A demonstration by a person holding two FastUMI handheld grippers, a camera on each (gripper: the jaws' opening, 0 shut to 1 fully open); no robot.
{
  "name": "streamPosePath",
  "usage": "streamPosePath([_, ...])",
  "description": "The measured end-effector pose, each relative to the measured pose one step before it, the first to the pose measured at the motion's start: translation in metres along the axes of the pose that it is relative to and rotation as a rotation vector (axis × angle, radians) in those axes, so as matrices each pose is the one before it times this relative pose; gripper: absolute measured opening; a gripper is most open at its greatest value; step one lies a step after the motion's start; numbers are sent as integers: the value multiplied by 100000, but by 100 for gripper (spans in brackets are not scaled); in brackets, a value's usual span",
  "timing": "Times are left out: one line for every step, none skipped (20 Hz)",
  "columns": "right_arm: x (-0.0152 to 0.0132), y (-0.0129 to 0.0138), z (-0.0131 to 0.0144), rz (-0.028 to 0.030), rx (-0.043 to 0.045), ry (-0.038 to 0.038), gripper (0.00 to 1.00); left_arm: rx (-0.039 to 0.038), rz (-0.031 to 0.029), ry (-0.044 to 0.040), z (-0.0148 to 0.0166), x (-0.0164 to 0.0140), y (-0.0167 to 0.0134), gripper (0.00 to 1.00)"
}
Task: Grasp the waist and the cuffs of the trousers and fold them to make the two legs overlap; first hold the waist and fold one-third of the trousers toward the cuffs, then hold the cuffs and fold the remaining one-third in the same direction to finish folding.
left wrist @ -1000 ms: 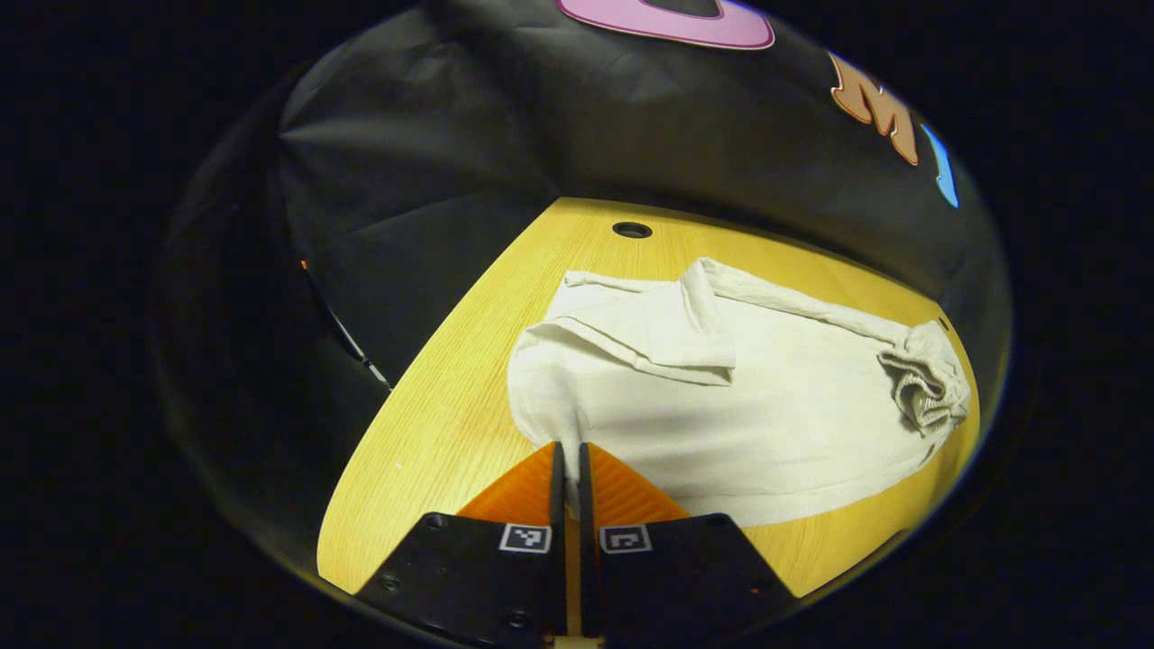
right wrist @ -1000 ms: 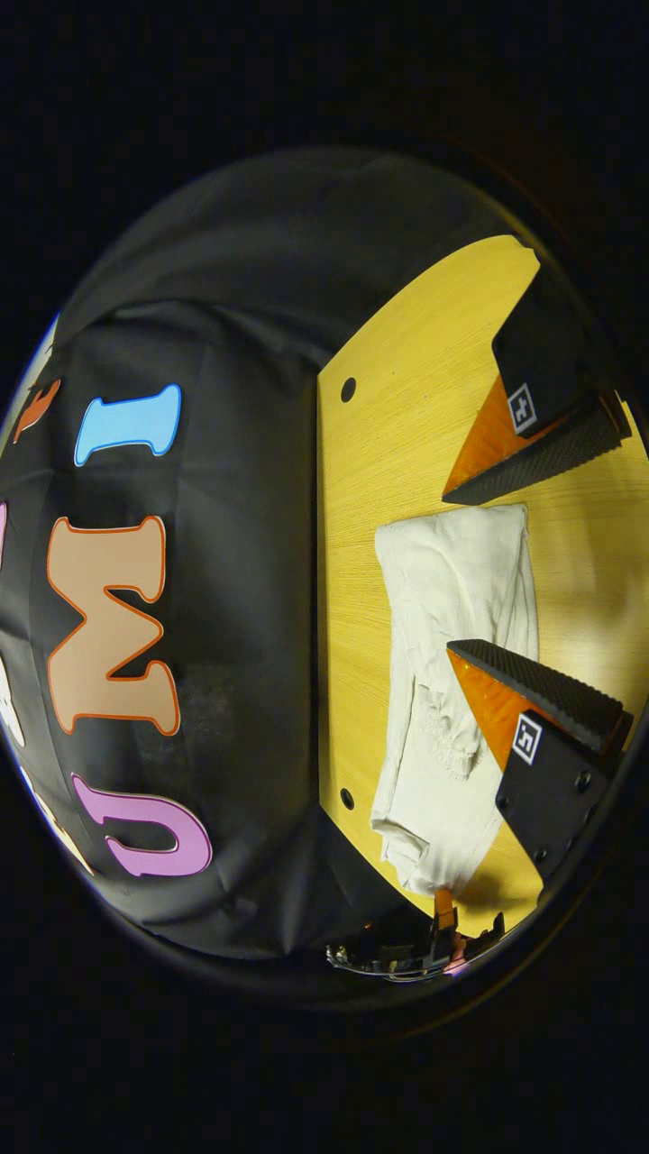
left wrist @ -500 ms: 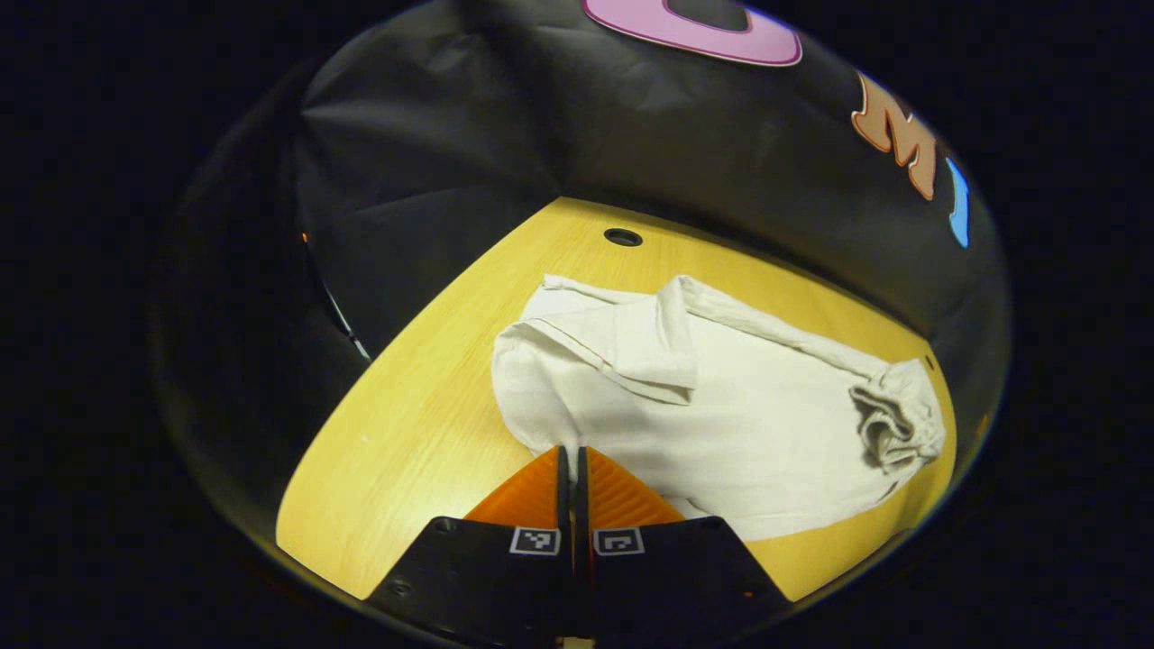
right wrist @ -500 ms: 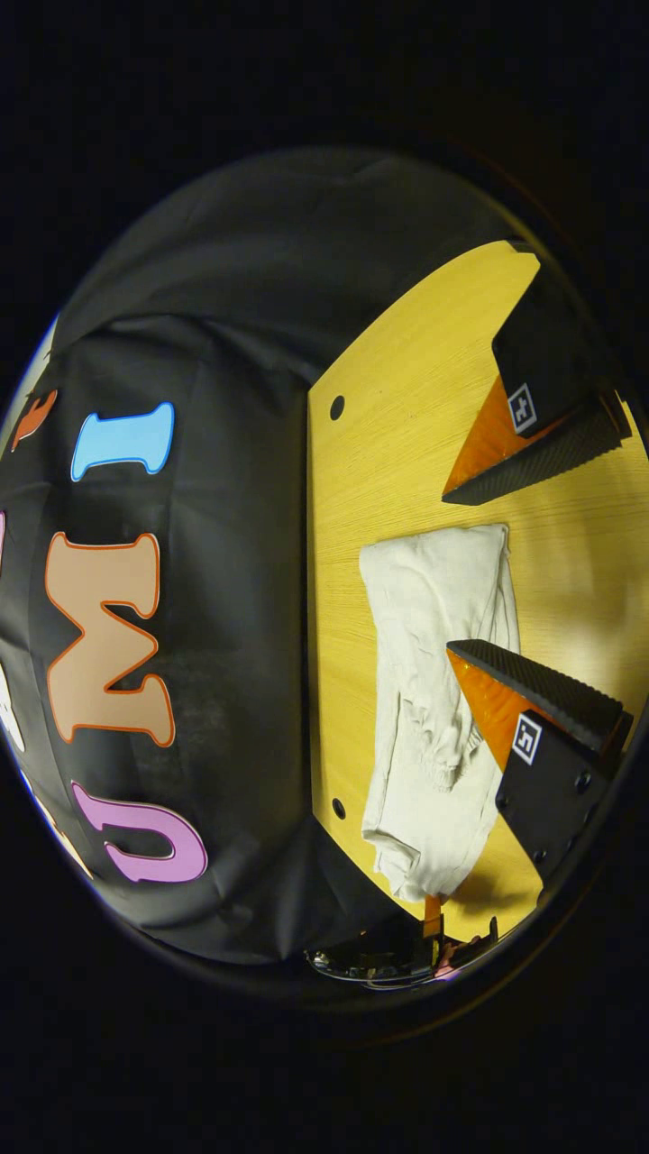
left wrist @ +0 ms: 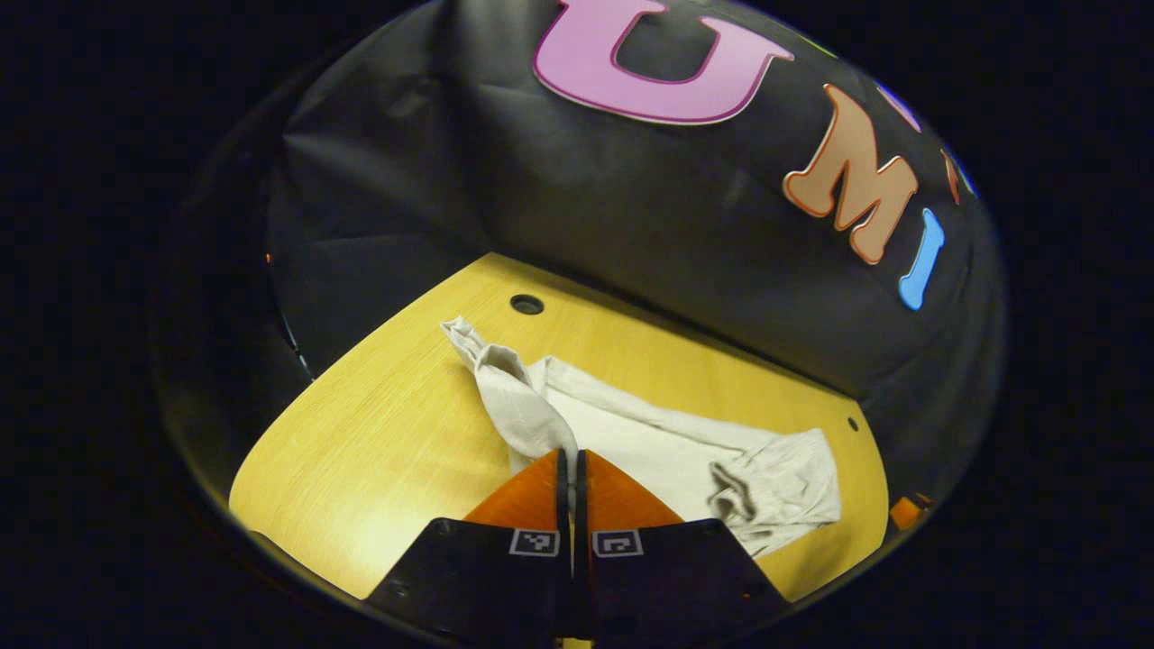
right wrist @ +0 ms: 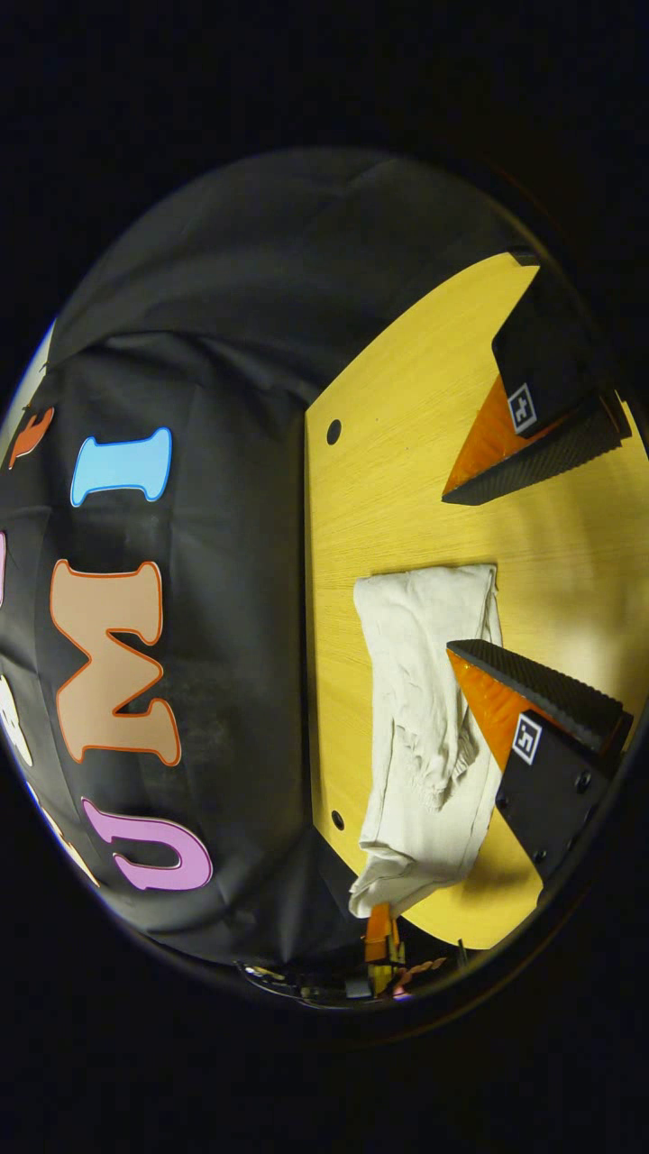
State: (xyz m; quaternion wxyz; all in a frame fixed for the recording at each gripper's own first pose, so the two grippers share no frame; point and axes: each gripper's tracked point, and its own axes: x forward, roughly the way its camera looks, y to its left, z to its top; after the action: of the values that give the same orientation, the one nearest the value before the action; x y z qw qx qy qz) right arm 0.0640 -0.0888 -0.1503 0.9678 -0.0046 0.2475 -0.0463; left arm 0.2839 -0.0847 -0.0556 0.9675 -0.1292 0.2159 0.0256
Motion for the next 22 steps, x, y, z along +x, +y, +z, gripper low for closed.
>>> streamPosePath([-148,-520,-105,265,1,133,94,1427,-1500,-1166,518,-131,-1514,0])
streamPosePath([-80,-439,60,306,67,-48,94,1638,-1771,-715,305,51,-1548,0])
streamPosePath([8,-324,74,238,113,104,94,1710,-1661,-433,362,-92,-1583,0])
streamPosePath([-24,-548,49,239,121,-17,94,1804,-2041,-363,351,23,-1760,0])
streamPosePath([-125,-809,-71,188,96,-79,94,1515,-2151,-1151,425,-11,-1789,0])
streamPosePath([-5,-690,10,-80,33,30,94,1523,-2164,-1054,435,35,-1821,0])
streamPosePath([96,-740,86,-462,-121,-304,94,1227,-1801,-685,331,198,-1816,0])
streamPosePath([-9,-647,50,-53,-46,-187,96,746,-2350,-714,369,297,-1686,0])
streamPosePath([27,-646,-95,11,-67,193,94,690,-2215,-764,378,44,-1838,0])
streamPosePath([44,-684,69,-80,-256,21,94,464,-2243,-639,310,163,-2107,0])
streamPosePath([66,-721,-42,-196,-466,154,94,298,-2035,-82,224,326,-2102,0])
streamPosePath([-50,-769,-145,-252,-361,374,96,271,-1977,-96,104,550,-2004,0])
streamPosePath([125,-666,-56,-59,224,216,94,1392,-2067,-367,-28,544,-1985,0])
streamPosePath([13,-662,103,-128,462,-511,96,2855,-1819,-324,-178,156,-1769,0])
streamPosePath([48,-604,53,-86,495,-241,96,3559,-1608,163,-379,477,-1549,0])
streamPosePath([-5,-596,-15,-55,527,61,96,2786,-1590,197,-311,450,-1527,0])
streamPosePath([-22,-600,-93,125,1202,-19,96,2418,-1496,203,-492,655,-1447,0])
streamPosePath([21,-547,-11,222,1855,-49,96,1806,-2099,1142,-650,927,-1568,0])
streamPosePath([-51,-573,-166,26,1611,193,94,1457,-1950,1196,-873,964,-1332,0])
streamPosePath([-74,-701,-152,-614,839,299,94,1367,-518,2041,-1350,826,-1047,0])
streamPosePath([138,-588,-52,-563,263,271,94,1470,40,2680,-1563,1003,-816,0])
streamPosePath([150,-471,-76,-233,121,135,96,1330,-155,2348,-1274,231,-255,0])
